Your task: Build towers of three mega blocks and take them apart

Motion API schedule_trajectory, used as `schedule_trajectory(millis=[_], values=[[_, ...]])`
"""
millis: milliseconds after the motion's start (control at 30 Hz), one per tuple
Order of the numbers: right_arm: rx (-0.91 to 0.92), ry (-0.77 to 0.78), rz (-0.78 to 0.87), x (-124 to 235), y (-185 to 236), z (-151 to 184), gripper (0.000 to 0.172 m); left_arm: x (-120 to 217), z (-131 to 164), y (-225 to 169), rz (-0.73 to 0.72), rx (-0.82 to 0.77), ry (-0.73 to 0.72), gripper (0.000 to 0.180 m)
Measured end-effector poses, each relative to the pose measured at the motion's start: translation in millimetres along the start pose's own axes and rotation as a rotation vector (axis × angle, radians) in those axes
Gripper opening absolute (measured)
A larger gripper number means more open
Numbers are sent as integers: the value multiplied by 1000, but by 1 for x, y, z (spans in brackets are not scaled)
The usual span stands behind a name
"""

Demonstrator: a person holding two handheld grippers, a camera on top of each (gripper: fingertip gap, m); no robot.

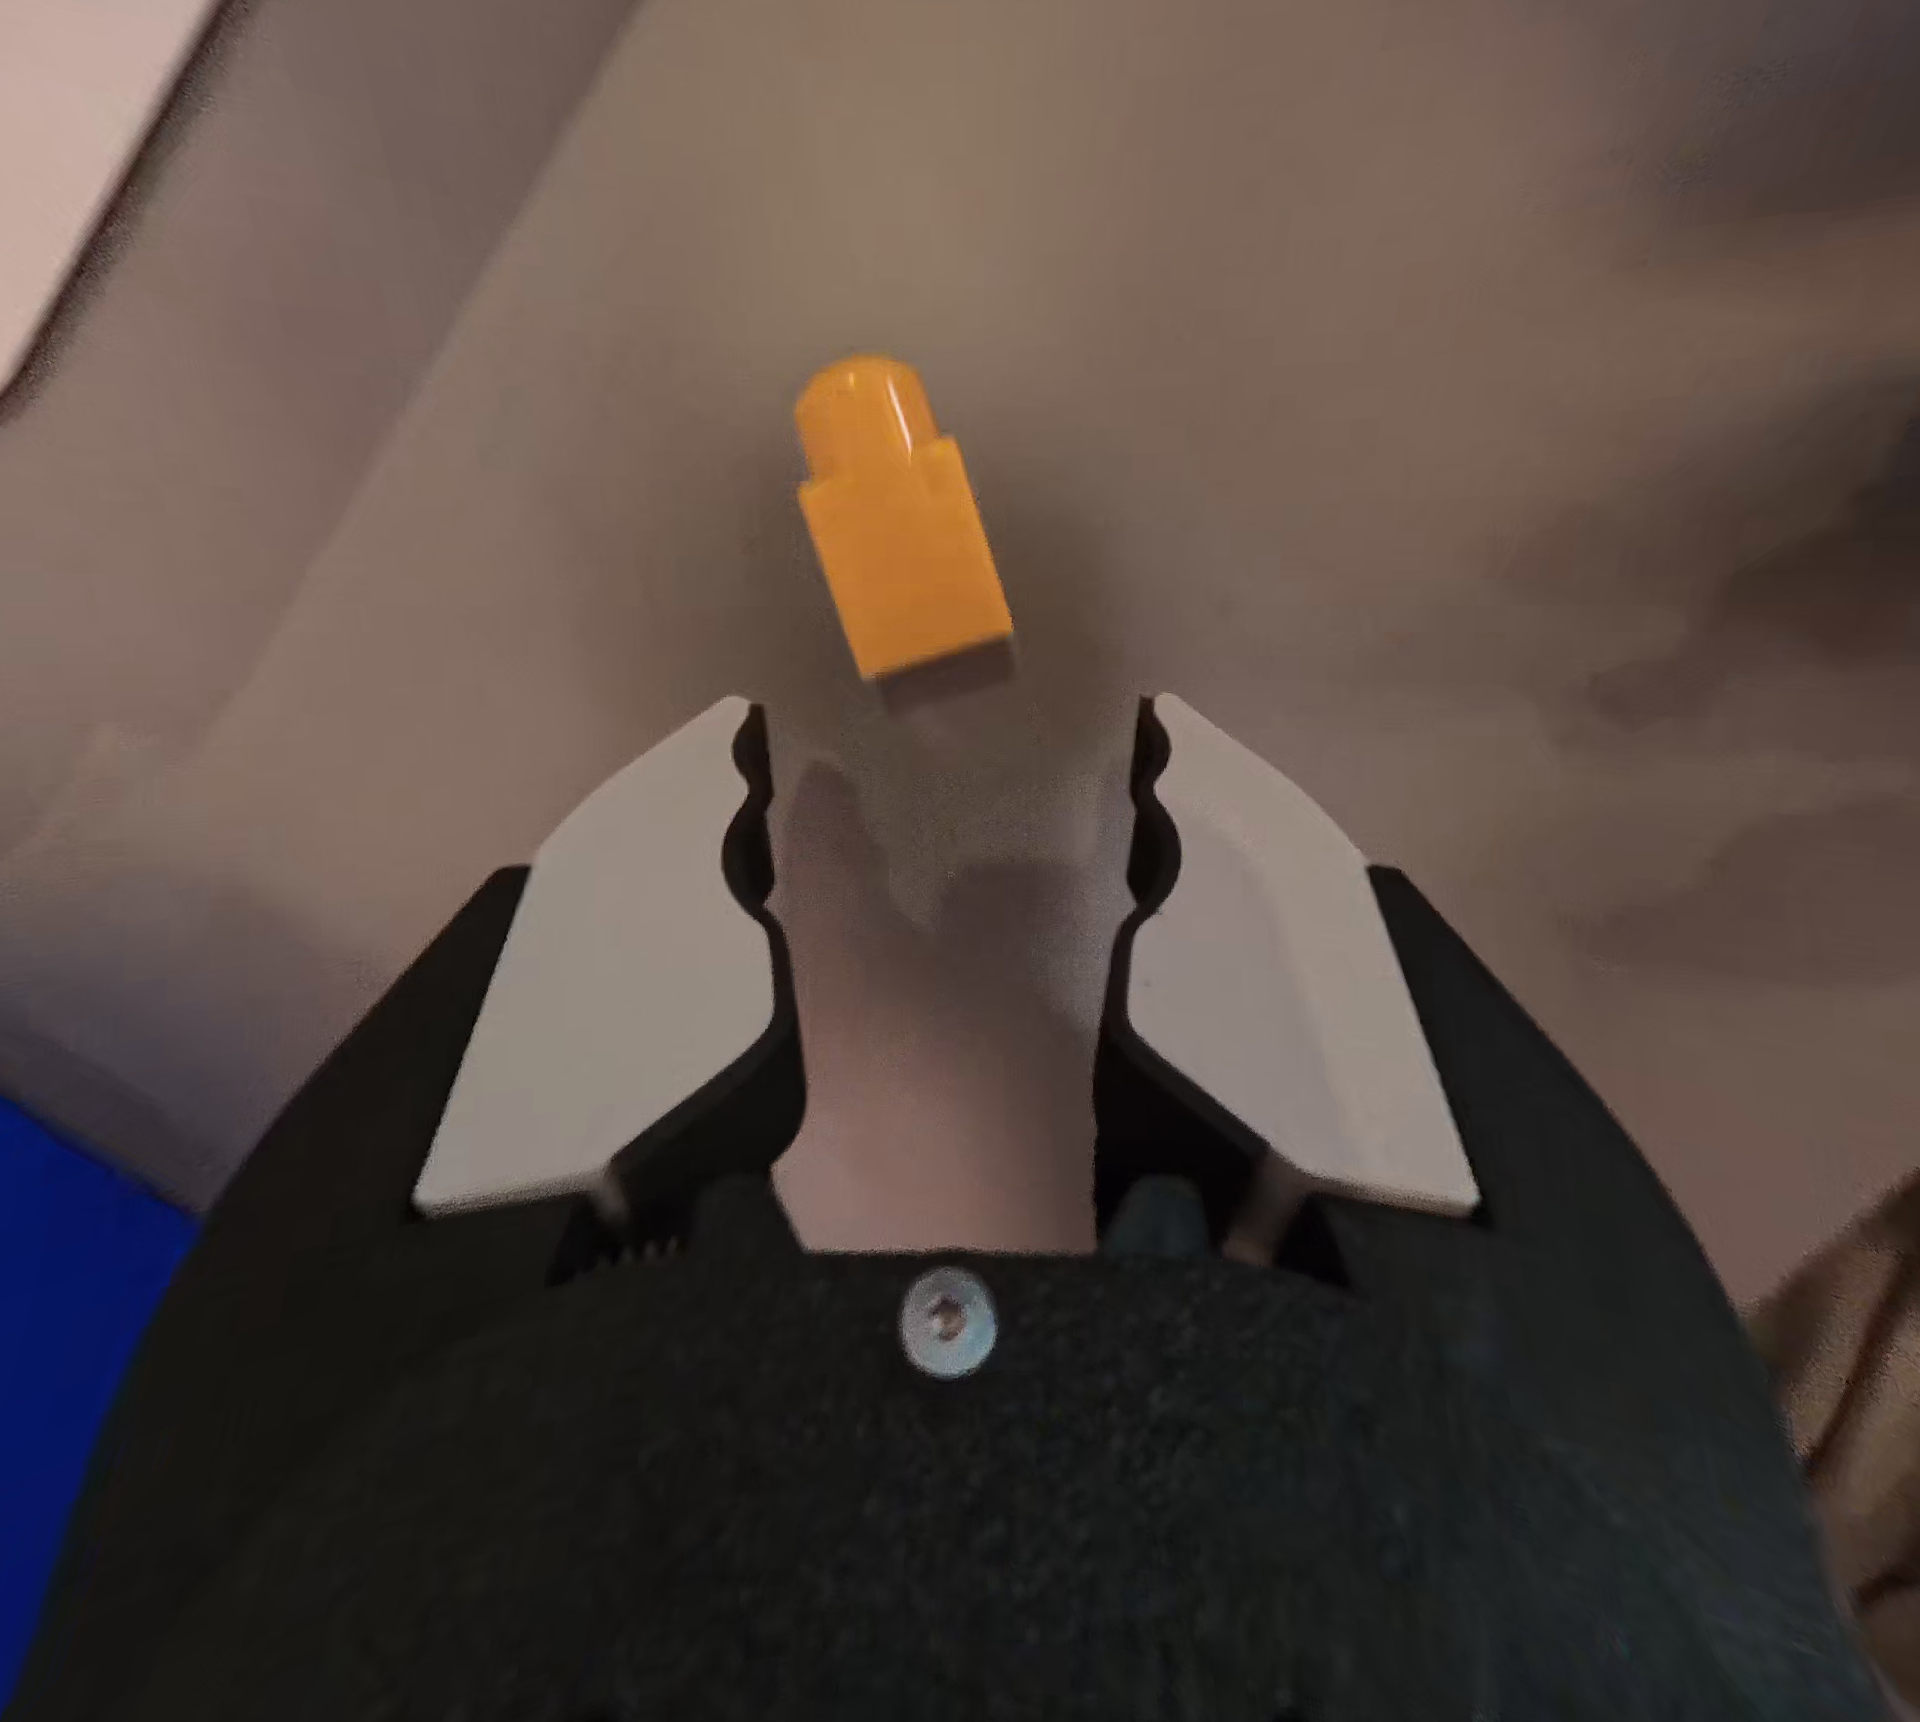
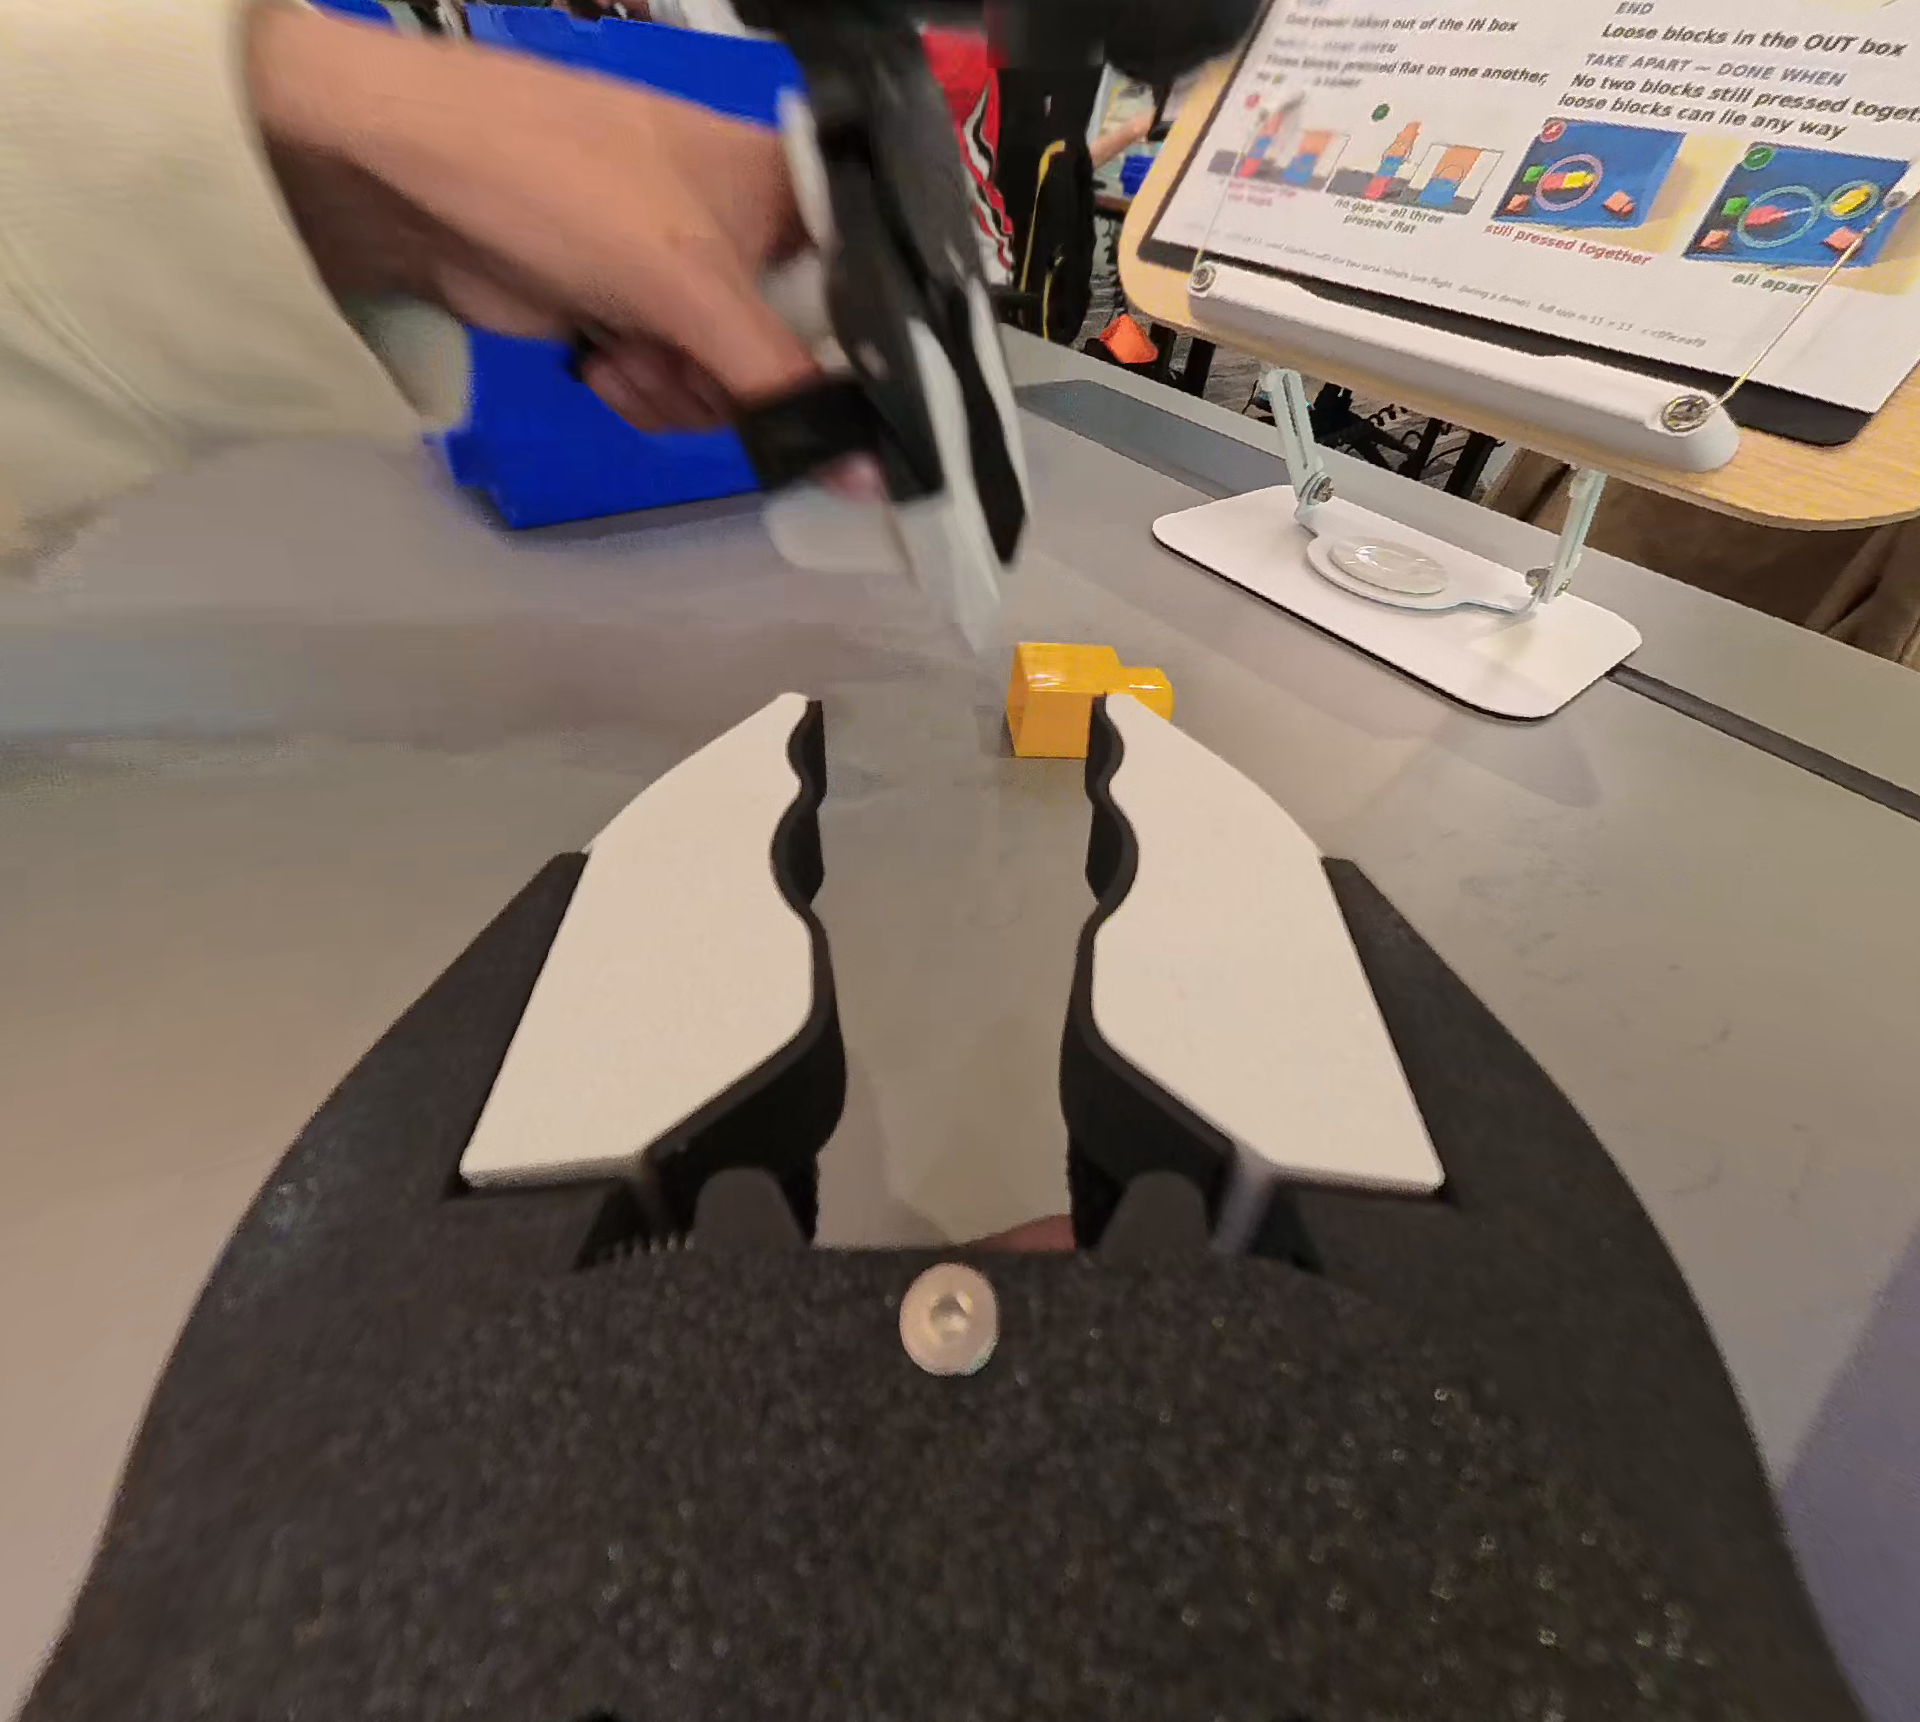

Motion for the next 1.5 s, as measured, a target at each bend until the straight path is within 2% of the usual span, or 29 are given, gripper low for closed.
schedule_trajectory(millis=[33,133,200,267,333,433,533,600,667,767,1067,1300,1367,1400,1500], values=[[-2,1,-3,0,0,0,48,23,8,1,-1,3,-38,69],[-6,5,-9,-1,1,1,48,106,41,26,-92,60,-176,69],[-7,7,-12,-2,2,1,48,156,74,60,-186,136,-218,66],[-2,11,-14,-3,3,1,48,186,117,103,-287,233,-154,71],[2,12,-19,-5,4,1,48,195,159,150,-358,375,-89,71],[8,16,-31,-8,6,0,48,175,209,196,-323,566,29,71],[21,26,-35,-10,8,1,48,145,227,216,-232,691,55,69],[28,32,-35,-9,8,2,48,129,233,223,-231,710,90,68],[26,30,-35,-8,8,3,47,122,237,230,-269,719,114,65],[14,27,-39,-7,7,2,47,115,241,226,-203,756,146,64],[22,30,-48,-8,10,2,47,113,256,221,-206,772,192,62],[13,34,-49,-8,9,3,47,95,261,223,-190,785,273,58],[15,37,-51,-9,9,4,47,92,257,226,-213,789,284,51],[16,37,-51,-9,9,4,47,90,254,226,-206,794,283,36],[11,36,-50,-8,9,4,46,87,251,226,-236,766,356,36]])
Point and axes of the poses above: each gripper's, where its closed fingertips meet, x back along the fingers, z out of its underside, y = z × x across the jaws, the point moved 4 cm from there along x, back along the fingers, and after that the axes turned 11 degrees about x, right-handed, at the moved point
